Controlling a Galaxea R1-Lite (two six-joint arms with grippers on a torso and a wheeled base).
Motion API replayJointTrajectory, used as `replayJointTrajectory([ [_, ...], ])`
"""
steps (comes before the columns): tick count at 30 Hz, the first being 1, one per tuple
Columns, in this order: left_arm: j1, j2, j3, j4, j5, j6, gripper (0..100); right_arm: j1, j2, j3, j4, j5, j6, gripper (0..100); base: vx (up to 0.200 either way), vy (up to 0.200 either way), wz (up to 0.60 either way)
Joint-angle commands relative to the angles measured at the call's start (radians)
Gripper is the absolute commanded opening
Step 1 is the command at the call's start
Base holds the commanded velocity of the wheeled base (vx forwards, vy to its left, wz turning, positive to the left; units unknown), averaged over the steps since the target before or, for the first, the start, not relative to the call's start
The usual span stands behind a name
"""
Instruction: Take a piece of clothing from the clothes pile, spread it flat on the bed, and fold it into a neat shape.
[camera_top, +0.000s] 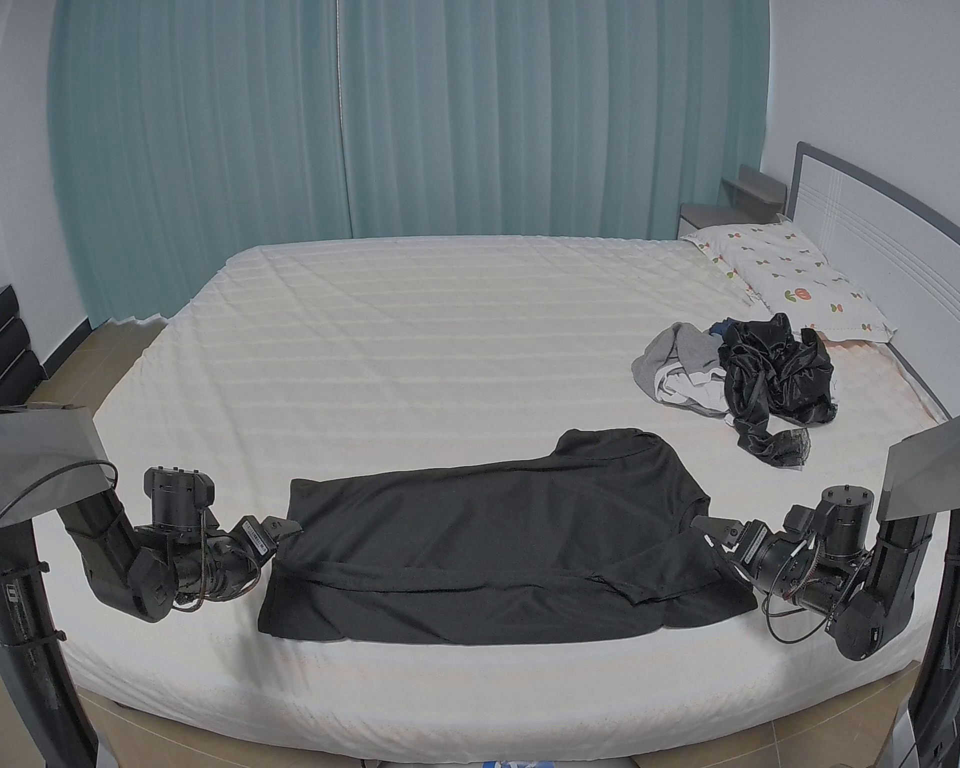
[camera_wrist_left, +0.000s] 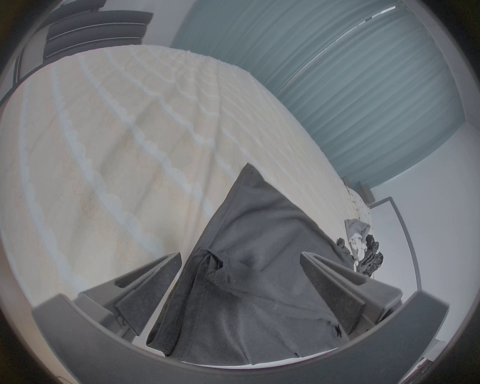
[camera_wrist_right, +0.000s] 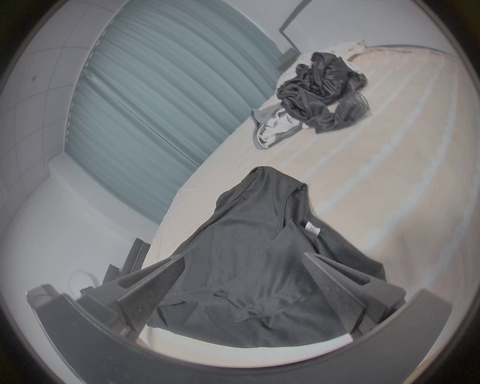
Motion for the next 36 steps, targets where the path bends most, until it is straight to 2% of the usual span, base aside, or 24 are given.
replayJointTrajectory([
  [1, -0.021, 0.016, -0.01, 0.011, 0.0, 0.005, 100, 0.0, 0.017, 0.011, -0.009, -0.001, 0.001, 100, 0.0, 0.0, 0.0],
  [10, -0.043, 0.045, -0.03, 0.011, 0.012, 0.005, 100, 0.003, 0.042, 0.012, -0.011, -0.005, -0.005, 100, 0.0, 0.0, 0.0],
  [11, -0.043, 0.051, -0.033, 0.011, 0.014, 0.007, 0, 0.003, 0.042, 0.012, -0.011, -0.005, -0.005, 100, 0.0, 0.0, 0.0],
  [17, -0.03, 0.065, -0.045, 0.011, 0.024, 0.002, 0, 0.003, 0.042, 0.015, -0.011, -0.005, -0.006, 100, 0.0, 0.0, 0.0],
  [23, -0.021, 0.068, -0.045, 0.011, 0.072, 0.001, 0, 0.003, 0.042, 0.015, -0.011, -0.007, -0.006, 100, 0.0, 0.0, 0.0],
  [36, -0.003, 0.12, -0.11, 0.002, 0.081, -0.11, 0, -0.002, 0.033, 0.012, -0.013, -0.01, -0.008, 100, 0.0, 0.0, 0.0],
])
